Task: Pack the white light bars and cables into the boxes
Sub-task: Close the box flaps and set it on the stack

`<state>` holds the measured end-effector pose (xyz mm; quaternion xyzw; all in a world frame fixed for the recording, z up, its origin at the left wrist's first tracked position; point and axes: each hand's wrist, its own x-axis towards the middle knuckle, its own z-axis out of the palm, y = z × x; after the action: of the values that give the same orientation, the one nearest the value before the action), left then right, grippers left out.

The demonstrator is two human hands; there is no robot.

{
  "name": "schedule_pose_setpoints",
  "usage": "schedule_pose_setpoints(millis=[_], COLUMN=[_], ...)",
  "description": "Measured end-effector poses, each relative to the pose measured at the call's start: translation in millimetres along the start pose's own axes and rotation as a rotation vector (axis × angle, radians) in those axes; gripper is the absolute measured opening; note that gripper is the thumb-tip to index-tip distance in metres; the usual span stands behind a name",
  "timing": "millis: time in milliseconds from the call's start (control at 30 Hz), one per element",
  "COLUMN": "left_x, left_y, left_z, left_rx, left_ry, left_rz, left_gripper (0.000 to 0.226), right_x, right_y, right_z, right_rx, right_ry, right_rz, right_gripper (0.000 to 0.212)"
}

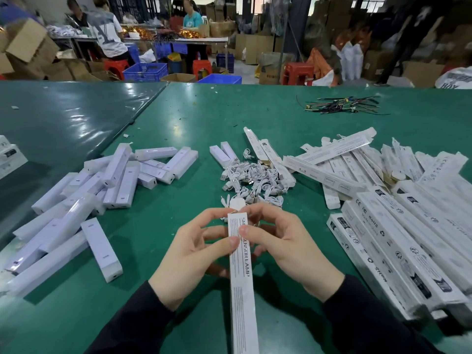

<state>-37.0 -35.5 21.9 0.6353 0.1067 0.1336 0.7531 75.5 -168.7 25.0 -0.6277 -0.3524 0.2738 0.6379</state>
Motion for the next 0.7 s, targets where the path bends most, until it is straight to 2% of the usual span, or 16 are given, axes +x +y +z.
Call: schedule_pose_setpoints(millis=[200, 367, 533, 700], left_x=[1.9, 1.8, -1.9, -3.3], left_y=[0.4, 2.1, 4.9, 3.4], left_z=[-3.0, -1.8, 1.7, 7.9], left_rx=[0.021, 0.028, 0.003, 0.036], left_ry=[0.016, 0.03, -0.037, -0.084], left_rz=[0.028, 0.029, -0.016, -0.078], left_gripper=[0.046, 0.039, 0.036, 0.027], right_x=[0.3, 0.4, 0.8, 1.3], right_y=[2.7, -0.1, -1.1, 0.3], right_z=[-0.9, -2.8, 2.9, 2.7], right_rx=[-0.038, -0.019, 0.26, 0.24], right_ry=[-0.005, 0.008, 0.053, 0.041], right_rz=[0.007, 0.054, 0.248, 0.268], right_gripper=[0.025, 0.031, 0.052, 0.036])
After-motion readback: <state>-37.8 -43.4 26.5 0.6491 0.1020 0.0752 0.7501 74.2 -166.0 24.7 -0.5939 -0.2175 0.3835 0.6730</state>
